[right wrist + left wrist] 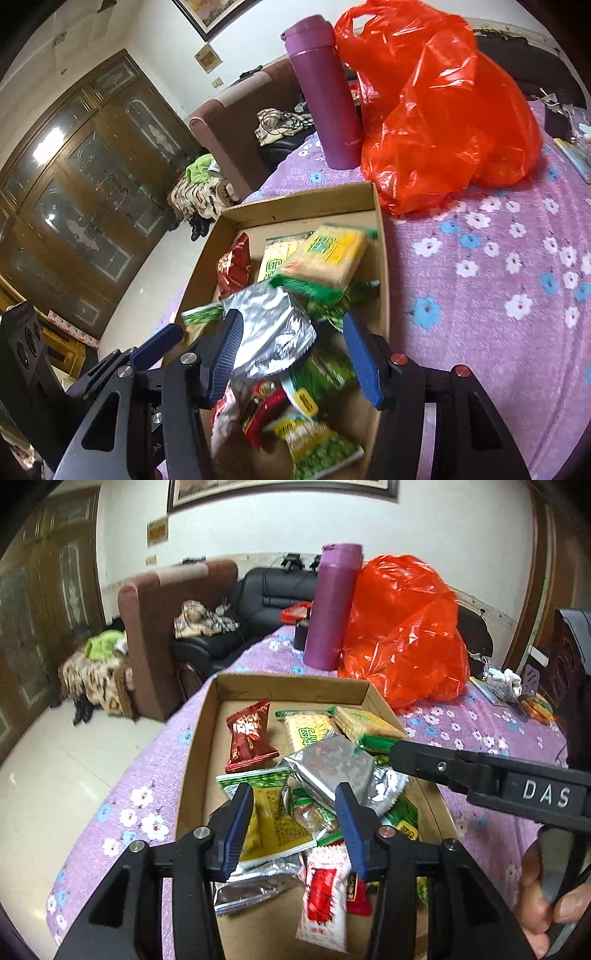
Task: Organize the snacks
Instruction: 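Lower the yellow-green packet into the tray with the left gripper while the right drops the cracker pack, then move both grippers back over the table toward the remaining snacks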
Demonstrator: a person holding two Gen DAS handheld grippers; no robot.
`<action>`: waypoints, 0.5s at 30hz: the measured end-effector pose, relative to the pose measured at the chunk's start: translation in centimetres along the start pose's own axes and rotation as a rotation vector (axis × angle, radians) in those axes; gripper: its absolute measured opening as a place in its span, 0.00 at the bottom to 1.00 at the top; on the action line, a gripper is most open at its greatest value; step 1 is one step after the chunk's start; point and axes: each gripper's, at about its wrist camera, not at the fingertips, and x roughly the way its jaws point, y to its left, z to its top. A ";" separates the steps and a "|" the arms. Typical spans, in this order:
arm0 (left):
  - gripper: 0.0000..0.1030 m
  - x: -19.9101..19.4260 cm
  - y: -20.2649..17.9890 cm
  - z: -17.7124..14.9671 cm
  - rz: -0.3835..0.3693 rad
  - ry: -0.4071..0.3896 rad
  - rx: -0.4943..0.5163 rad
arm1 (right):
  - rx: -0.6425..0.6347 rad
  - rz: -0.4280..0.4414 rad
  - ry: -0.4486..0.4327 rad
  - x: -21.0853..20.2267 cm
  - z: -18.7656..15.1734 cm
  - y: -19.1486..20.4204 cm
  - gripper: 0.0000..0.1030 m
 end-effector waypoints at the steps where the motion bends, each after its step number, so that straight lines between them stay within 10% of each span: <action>1: 0.46 -0.4 -0.3 -0.2 0.010 -0.015 0.010 | 0.004 0.005 -0.003 -0.4 -0.3 -0.2 0.60; 15: 0.59 -3.1 -4.6 -3.6 0.114 -0.164 0.136 | -0.002 0.028 -0.023 -5.3 -4.9 -2.9 0.60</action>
